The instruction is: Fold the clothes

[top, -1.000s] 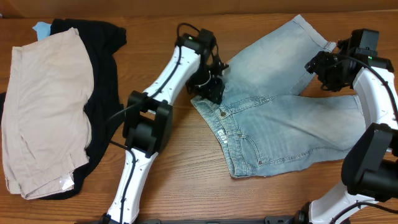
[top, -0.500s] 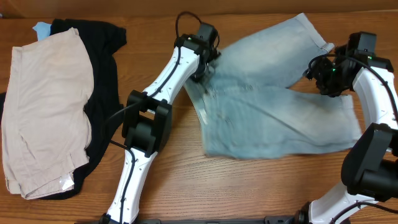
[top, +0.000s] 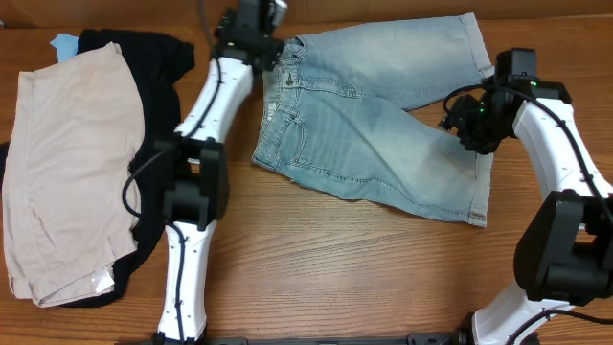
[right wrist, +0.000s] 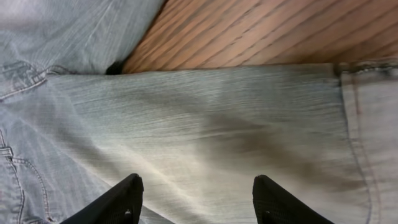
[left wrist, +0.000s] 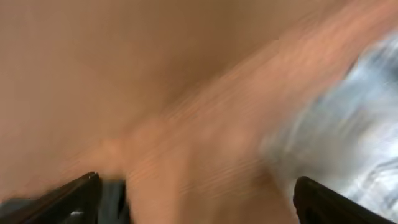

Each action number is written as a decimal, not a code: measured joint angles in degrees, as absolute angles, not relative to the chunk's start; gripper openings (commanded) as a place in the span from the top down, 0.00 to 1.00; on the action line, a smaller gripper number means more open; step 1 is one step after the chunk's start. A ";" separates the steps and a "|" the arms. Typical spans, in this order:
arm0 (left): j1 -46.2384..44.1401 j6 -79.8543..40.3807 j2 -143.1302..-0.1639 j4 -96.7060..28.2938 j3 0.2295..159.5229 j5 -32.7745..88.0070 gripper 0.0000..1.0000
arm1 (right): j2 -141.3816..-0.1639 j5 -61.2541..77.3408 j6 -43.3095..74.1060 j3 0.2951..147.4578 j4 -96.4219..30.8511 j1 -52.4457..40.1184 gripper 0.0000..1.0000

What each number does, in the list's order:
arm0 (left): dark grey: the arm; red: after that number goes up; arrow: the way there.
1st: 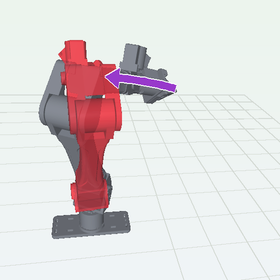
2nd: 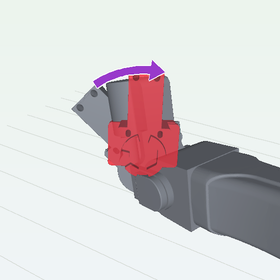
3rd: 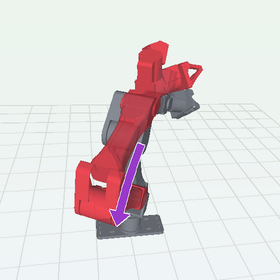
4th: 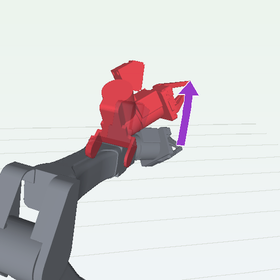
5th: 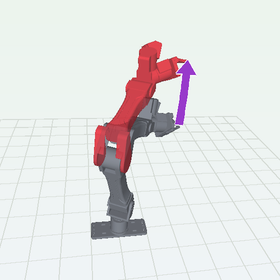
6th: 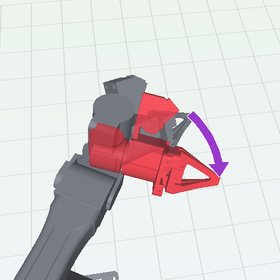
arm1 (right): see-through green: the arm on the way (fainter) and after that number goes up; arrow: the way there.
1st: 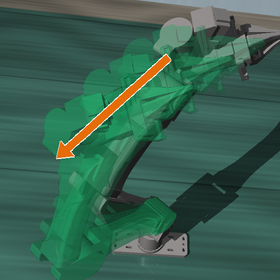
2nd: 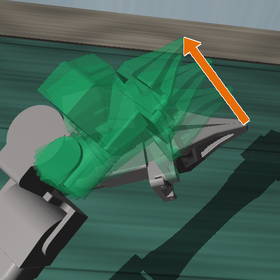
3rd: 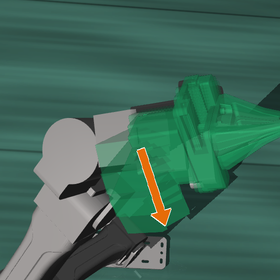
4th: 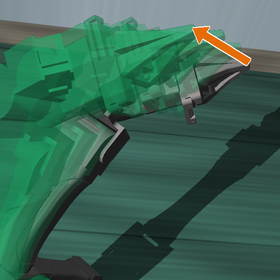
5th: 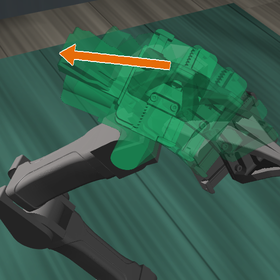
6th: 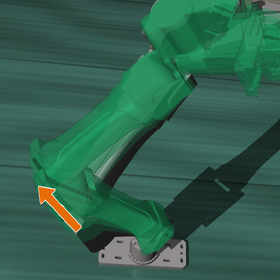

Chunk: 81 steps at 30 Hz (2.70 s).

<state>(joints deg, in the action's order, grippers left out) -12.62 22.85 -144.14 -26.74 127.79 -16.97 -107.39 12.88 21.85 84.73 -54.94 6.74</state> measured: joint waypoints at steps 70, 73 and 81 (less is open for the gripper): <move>-14.11 5.63 -145.14 -59.64 128.29 13.87 0.45 | -107.39 10.07 22.41 84.73 -53.10 6.72 0.36; -14.11 4.75 -145.32 -61.04 128.29 11.25 0.44 | -107.39 10.04 22.39 84.73 -53.08 6.72 0.35; -14.44 4.21 -145.32 -61.04 128.31 9.76 0.96 | -107.39 10.04 22.39 84.73 -53.10 6.72 0.35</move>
